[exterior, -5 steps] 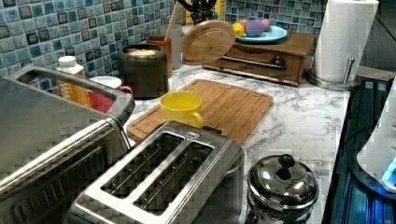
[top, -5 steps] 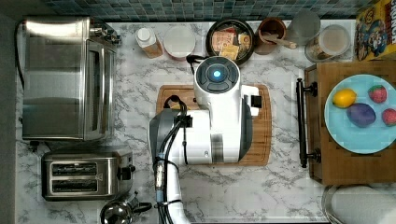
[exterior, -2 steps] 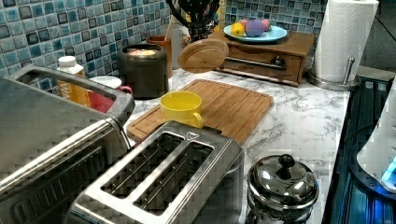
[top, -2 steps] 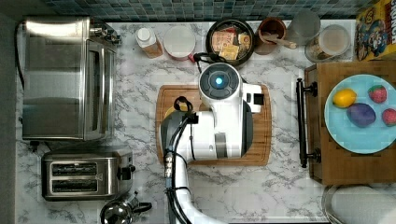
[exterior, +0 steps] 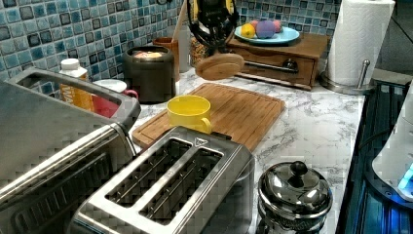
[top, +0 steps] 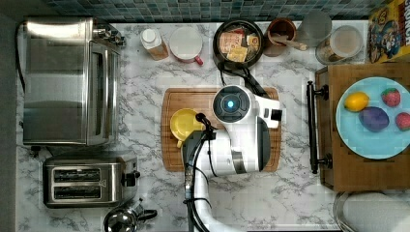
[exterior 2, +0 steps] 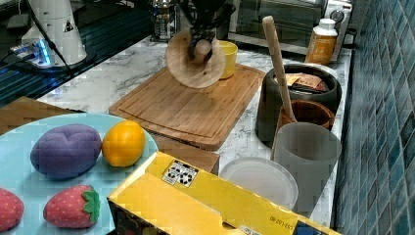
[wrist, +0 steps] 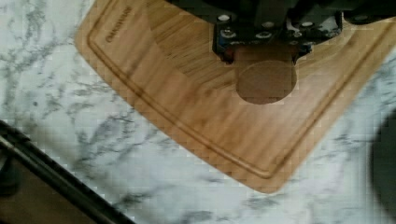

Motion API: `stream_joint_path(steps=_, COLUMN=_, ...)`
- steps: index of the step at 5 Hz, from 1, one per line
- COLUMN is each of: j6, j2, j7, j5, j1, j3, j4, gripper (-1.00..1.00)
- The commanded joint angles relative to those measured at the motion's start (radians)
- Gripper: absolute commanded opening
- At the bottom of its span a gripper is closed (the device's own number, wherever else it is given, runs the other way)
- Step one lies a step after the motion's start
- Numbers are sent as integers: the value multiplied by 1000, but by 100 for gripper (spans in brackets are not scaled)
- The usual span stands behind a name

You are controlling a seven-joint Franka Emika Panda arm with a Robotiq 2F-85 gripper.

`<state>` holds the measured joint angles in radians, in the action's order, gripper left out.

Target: Place the lid on the board.

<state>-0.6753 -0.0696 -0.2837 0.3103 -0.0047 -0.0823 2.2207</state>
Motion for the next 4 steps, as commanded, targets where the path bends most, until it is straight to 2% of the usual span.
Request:
stream_joint_path(steps=1, j6=-225, j2=129, j7=-224, j5=190, j1=-39, j3=-38, j4=110, gripper=-100)
stream_joint_path(steps=2, j6=-298, j2=125, j7=-342, j5=316, j1=-40, j3=-56, j4=147, gripper=-100)
stream_joint_path(steps=3, j6=-285, j2=231, j7=-249, j5=245, j1=-41, j3=-93, j4=214, gripper=-100)
stream_joint_path(steps=4, j6=-264, j2=239, j7=-228, j5=218, j1=-49, j3=-78, j4=217, gripper=-69)
